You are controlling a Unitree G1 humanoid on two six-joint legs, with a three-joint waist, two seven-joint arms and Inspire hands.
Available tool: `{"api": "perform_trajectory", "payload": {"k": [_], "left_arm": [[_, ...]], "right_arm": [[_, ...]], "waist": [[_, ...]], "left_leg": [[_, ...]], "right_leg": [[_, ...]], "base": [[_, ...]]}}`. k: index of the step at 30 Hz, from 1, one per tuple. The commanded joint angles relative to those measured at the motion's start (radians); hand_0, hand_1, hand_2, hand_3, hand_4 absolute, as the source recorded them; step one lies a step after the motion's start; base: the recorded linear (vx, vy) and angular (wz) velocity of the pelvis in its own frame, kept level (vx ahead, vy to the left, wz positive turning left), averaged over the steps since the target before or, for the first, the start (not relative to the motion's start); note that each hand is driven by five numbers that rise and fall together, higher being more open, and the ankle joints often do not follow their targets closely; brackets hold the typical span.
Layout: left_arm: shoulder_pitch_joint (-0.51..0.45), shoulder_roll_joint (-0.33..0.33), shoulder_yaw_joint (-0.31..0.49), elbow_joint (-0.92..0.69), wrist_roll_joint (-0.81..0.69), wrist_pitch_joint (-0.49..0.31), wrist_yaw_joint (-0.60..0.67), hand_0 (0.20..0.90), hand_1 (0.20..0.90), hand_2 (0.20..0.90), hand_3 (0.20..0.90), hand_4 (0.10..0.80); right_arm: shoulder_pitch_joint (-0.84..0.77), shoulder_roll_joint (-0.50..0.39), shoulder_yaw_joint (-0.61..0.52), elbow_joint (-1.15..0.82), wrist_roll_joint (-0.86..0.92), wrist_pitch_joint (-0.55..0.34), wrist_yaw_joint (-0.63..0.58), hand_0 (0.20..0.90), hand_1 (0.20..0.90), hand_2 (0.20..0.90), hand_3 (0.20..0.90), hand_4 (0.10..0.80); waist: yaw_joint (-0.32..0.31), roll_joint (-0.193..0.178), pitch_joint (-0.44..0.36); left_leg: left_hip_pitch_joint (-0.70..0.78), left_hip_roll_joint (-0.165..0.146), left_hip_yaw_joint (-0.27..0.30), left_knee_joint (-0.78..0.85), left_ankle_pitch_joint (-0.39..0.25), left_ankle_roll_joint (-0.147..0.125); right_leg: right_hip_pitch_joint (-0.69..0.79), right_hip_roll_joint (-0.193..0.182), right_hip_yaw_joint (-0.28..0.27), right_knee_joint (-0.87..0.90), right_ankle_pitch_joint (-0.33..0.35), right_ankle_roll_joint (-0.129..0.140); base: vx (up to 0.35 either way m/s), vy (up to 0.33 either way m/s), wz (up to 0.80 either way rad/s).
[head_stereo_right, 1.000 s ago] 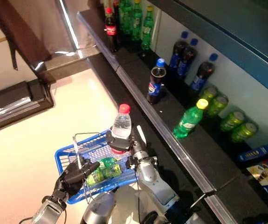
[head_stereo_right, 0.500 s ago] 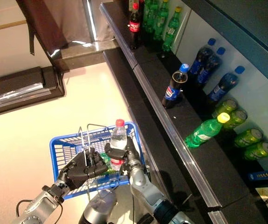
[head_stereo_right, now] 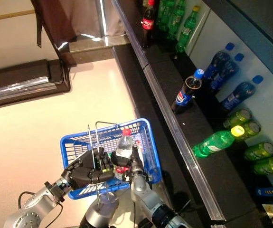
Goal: Pick up the drink and place into the basket.
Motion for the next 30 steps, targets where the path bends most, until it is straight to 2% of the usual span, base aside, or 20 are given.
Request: {"api": "perform_trajectory", "payload": {"k": [1,3,5,11,14,23,24,26,27,30], "left_arm": [[-0.167,-0.063,0.047,-0.439,-0.136,-0.154,-0.245,0.300,0.300,0.300,0.200,0.100],[-0.168,-0.053,0.046,-0.441,-0.145,-0.147,-0.256,0.300,0.300,0.300,0.200,0.100],[-0.174,-0.041,0.051,-0.442,-0.164,-0.136,-0.264,0.300,0.300,0.300,0.200,0.100],[-0.195,-0.016,0.055,-0.446,-0.222,-0.078,-0.307,0.300,0.300,0.300,0.200,0.100],[-0.190,-0.003,0.057,-0.446,-0.212,-0.051,-0.352,0.300,0.300,0.300,0.200,0.100],[-0.199,0.054,0.063,-0.445,-0.232,-0.033,-0.418,0.300,0.300,0.300,0.200,0.100],[-0.199,0.066,0.066,-0.449,-0.238,-0.022,-0.412,0.300,0.300,0.300,0.200,0.100],[-0.204,0.070,0.062,-0.448,-0.236,-0.018,-0.406,0.300,0.300,0.300,0.200,0.100],[-0.215,0.077,0.058,-0.447,-0.242,-0.014,-0.402,0.300,0.300,0.300,0.200,0.100],[-0.229,0.087,0.055,-0.452,-0.252,-0.006,-0.386,0.300,0.300,0.300,0.200,0.100]], "right_arm": [[-0.077,0.144,0.017,-0.063,0.240,-0.202,0.134,0.300,0.300,0.300,0.200,0.100],[-0.072,0.160,0.010,-0.044,0.375,-0.217,0.193,0.300,0.300,0.300,0.200,0.100],[-0.076,0.175,-0.008,-0.019,0.437,-0.223,0.224,0.300,0.300,0.300,0.200,0.100],[-0.107,0.206,-0.058,0.051,0.745,-0.162,0.359,0.300,0.300,0.300,0.200,0.100],[-0.112,0.210,-0.079,0.072,0.835,-0.127,0.408,0.300,0.300,0.300,0.200,0.100],[-0.145,0.184,-0.121,0.107,0.881,-0.043,0.434,0.300,0.300,0.300,0.200,0.100],[-0.162,0.180,-0.125,0.125,0.886,-0.039,0.434,0.411,0.411,0.411,0.329,0.229],[-0.172,0.181,-0.128,0.132,0.881,-0.045,0.412,0.764,0.764,0.764,0.741,0.641],[-0.191,0.180,-0.136,0.148,0.878,-0.035,0.405,0.900,0.900,0.900,0.900,0.800],[-0.215,0.172,-0.146,0.186,0.860,-0.025,0.383,0.900,0.900,0.900,0.900,0.800]], "waist": [[-0.019,-0.010,-0.104],[-0.014,-0.014,-0.098],[-0.008,-0.019,-0.093],[0.006,-0.034,-0.075],[0.010,-0.034,-0.074],[0.009,-0.029,-0.072],[0.013,-0.031,-0.068],[0.015,-0.034,-0.066],[0.018,-0.038,-0.062],[0.021,-0.043,-0.054]], "left_leg": [[-0.068,-0.058,0.020,0.059,0.045,0.072],[-0.069,-0.057,0.021,0.058,0.044,0.073],[-0.071,-0.056,0.023,0.058,0.042,0.074],[-0.074,-0.048,0.027,0.051,0.042,0.077],[-0.070,-0.045,0.029,0.043,0.045,0.079],[-0.080,-0.041,0.042,0.056,0.038,0.084],[-0.077,-0.038,0.043,0.057,0.036,0.085],[-0.077,-0.038,0.043,0.059,0.034,0.088],[-0.080,-0.039,0.044,0.062,0.032,0.090],[-0.080,-0.036,0.047,0.064,0.031,0.091]], "right_leg": [[0.145,0.092,0.014,-0.207,0.137,-0.058],[0.144,0.093,0.011,-0.207,0.138,-0.056],[0.142,0.094,0.010,-0.206,0.138,-0.057],[0.136,0.097,0.001,-0.199,0.139,-0.056],[0.136,0.098,-0.003,-0.199,0.141,-0.055],[0.123,0.086,-0.012,-0.182,0.143,-0.049],[0.126,0.084,-0.016,-0.180,0.145,-0.046],[0.125,0.082,-0.018,-0.175,0.145,-0.044],[0.124,0.081,-0.019,-0.172,0.146,-0.043],[0.124,0.081,-0.024,-0.172,0.149,-0.042]], "base": [[0.080,-0.098,0.11],[0.048,-0.064,0.07],[0.015,-0.040,0.10],[0.036,-0.038,0.01],[0.038,-0.005,0.12],[0.029,0.015,0.02],[0.094,0.014,0.00],[0.065,-0.014,0.02],[0.043,-0.032,0.03],[0.010,-0.011,0.01]]}}
